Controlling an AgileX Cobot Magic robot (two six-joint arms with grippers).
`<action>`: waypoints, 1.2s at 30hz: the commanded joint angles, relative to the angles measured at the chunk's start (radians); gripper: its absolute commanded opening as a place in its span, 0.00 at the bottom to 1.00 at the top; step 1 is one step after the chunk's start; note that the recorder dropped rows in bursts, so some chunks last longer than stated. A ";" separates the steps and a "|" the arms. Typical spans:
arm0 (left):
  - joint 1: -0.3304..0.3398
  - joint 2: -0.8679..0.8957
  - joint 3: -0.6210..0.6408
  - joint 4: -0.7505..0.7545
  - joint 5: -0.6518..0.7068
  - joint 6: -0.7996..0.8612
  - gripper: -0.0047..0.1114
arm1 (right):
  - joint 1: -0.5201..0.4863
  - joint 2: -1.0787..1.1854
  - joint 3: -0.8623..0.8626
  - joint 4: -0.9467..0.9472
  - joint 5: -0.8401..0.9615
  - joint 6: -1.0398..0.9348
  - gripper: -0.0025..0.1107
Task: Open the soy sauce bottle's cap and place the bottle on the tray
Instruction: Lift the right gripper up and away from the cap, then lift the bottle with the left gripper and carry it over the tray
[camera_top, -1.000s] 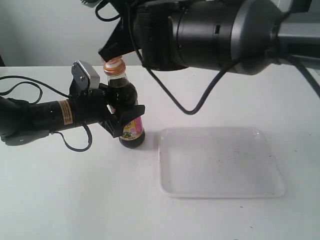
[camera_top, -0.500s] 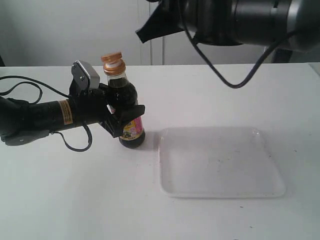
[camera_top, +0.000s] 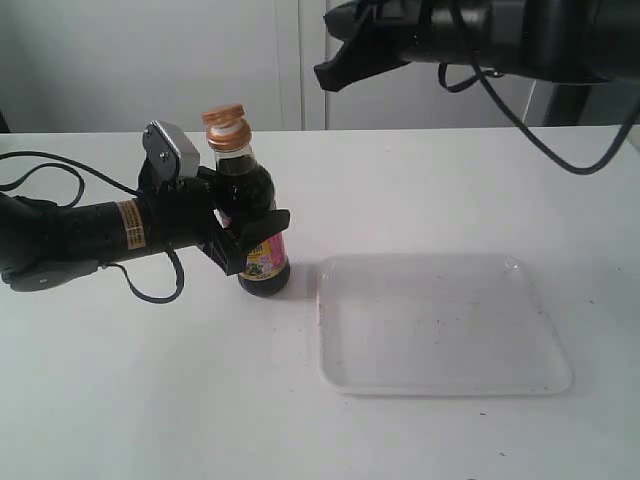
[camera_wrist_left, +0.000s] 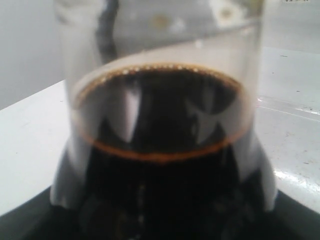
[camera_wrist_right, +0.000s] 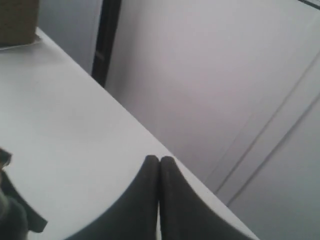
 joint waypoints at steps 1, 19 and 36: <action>-0.006 -0.005 0.004 0.022 0.026 -0.009 0.04 | -0.013 -0.007 0.006 -0.337 0.146 0.207 0.02; -0.006 -0.005 0.004 0.022 0.026 -0.012 0.04 | -0.099 -0.007 -0.035 -1.240 0.498 0.995 0.02; -0.006 -0.005 0.004 0.020 0.028 -0.013 0.04 | -0.231 -0.007 -0.035 -1.667 0.538 1.647 0.02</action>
